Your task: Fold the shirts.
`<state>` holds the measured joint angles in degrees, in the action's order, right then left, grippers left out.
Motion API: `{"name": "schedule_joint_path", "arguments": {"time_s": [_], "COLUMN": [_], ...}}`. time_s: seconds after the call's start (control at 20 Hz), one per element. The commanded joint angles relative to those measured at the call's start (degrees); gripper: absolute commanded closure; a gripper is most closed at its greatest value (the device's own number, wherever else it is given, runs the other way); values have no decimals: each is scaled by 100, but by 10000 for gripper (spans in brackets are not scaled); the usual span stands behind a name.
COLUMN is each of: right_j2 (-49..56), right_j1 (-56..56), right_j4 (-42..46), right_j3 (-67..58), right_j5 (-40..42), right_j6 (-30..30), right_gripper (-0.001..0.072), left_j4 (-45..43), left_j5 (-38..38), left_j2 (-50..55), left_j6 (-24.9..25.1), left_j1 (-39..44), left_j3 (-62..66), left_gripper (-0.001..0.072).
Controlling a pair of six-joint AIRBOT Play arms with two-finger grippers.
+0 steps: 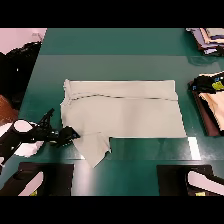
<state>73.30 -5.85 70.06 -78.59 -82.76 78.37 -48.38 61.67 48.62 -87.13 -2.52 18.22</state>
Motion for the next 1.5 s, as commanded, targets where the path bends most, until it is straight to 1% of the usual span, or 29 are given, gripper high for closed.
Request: {"name": "schedule_joint_path", "arguments": {"time_s": [0.0, 0.05, 0.1, 0.15, 0.2, 0.35, 0.5, 0.65, 0.7, 0.85, 0.95, 1.1, 1.2, 1.35, 1.4, 1.45], "right_j2": [-4, -4, -4, -4, -4, -153, -640, -933, -933, -933, -933, -933, -931, -933, -933, -933], "right_j1": [2, 2, 0, -11, -59, -442, -1178, -2210, -2524, -2959, -2981, -2839, -2551, -1987, -1853, -1764], "right_j4": [-13, -13, -11, 0, 0, 4, 63, 2, -13, -15, -31, -671, -870, -909, -907, -901], "right_j3": [2, 2, 2, 2, 4, 361, 1574, 3023, 3438, 4236, 4503, 4656, 4642, 4640, 4640, 4638], "right_j5": [-31, -52, -111, -197, -313, -551, -461, -295, -289, -107, 105, 496, 748, 1082, 1115, 1130], "right_j6": [2, 2, 2, 2, 2, 2, -2, -26, -151, -415, -452, -551, -551, -535, -535, -538], "right_gripper": [280, 280, 280, 280, 280, 280, 280, 277, 277, 279, 279, 281, 281, 284, 389, 475], "left_j4": [212, 223, 260, 304, 400, 354, 284, 275, 271, 245, 227, 225, 223, 219, 203, 155], "left_j5": [-280, -282, -302, -310, -280, 129, 431, 448, 426, 332, 334, 328, 328, 286, 284, 286], "left_j2": [7, 7, 7, 7, 7, 7, 7, 7, 7, 7, 7, 7, 7, 7, 7, 7], "left_j6": [212, 225, 326, 396, 553, 767, 960, 964, 964, 964, 962, 962, 962, 962, 962, 962], "left_j1": [4, 4, 4, 4, 4, 4, 4, 4, 4, 4, 4, 4, 4, 4, 4, 4], "left_j3": [-197, -197, -197, -195, -184, 168, 804, 1305, 1408, 1462, 1462, 1462, 1462, 1462, 1462, 1462], "left_gripper": [154, 400, 533, 638, 683, 684, 684, 684, 684, 683, 683, 683, 683, 683, 683, 683]}}
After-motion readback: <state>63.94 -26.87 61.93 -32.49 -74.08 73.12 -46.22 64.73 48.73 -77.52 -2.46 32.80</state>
